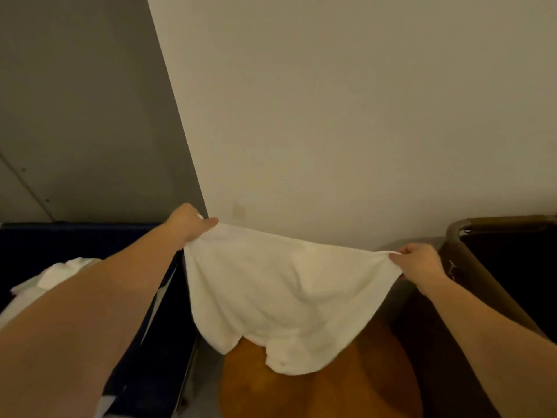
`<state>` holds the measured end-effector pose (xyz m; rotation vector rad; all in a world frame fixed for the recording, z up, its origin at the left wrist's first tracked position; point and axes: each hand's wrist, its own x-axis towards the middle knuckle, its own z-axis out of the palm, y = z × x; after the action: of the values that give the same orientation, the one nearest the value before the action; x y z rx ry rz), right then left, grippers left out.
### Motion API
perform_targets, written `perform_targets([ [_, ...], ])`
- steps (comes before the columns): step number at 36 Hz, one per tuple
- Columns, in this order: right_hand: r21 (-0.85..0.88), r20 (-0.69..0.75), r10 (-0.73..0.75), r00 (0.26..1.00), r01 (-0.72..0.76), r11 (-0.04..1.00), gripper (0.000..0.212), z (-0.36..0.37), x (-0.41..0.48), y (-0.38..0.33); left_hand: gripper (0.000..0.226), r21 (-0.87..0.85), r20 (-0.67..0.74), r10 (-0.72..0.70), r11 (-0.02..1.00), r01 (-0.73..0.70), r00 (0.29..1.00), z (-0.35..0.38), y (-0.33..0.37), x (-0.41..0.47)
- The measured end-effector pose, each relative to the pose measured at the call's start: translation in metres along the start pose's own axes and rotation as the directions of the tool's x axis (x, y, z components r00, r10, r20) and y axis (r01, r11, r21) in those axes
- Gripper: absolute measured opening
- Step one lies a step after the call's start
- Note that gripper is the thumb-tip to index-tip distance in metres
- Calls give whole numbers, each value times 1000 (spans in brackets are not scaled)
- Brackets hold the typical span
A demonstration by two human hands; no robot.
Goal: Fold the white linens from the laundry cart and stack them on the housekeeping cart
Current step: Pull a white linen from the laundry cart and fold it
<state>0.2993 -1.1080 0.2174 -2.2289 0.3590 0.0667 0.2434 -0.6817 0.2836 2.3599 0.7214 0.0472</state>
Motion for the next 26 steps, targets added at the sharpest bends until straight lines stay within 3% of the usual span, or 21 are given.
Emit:
perform_targets([
  [4, -45, 71, -44, 996, 47, 998, 22, 5, 4, 2, 10, -33, 138, -54, 998, 59, 989, 16, 4, -19],
  [6, -38, 123, -65, 990, 70, 997, 20, 8, 4, -3, 25, 1, 151, -71, 997, 72, 986, 24, 1, -18],
  [8, -9, 193, -68, 979, 71, 997, 15, 12, 2, -6, 23, 3, 118, -63, 998, 63, 991, 31, -1, -21],
  [17, -26, 330, -63, 942, 75, 997, 17, 36, -30, -23, 16, -301, 125, -47, 950, 83, 991, 58, -3, -53],
  [21, 89, 282, -224, 933, 207, 974, 13, 56, -49, -50, 28, -416, 139, 38, 909, 24, 990, 74, 16, -76],
  [26, 154, 359, -490, 794, 467, 871, 14, 80, -80, -74, 25, -548, 138, 120, 836, -25, 983, 105, 32, -104],
])
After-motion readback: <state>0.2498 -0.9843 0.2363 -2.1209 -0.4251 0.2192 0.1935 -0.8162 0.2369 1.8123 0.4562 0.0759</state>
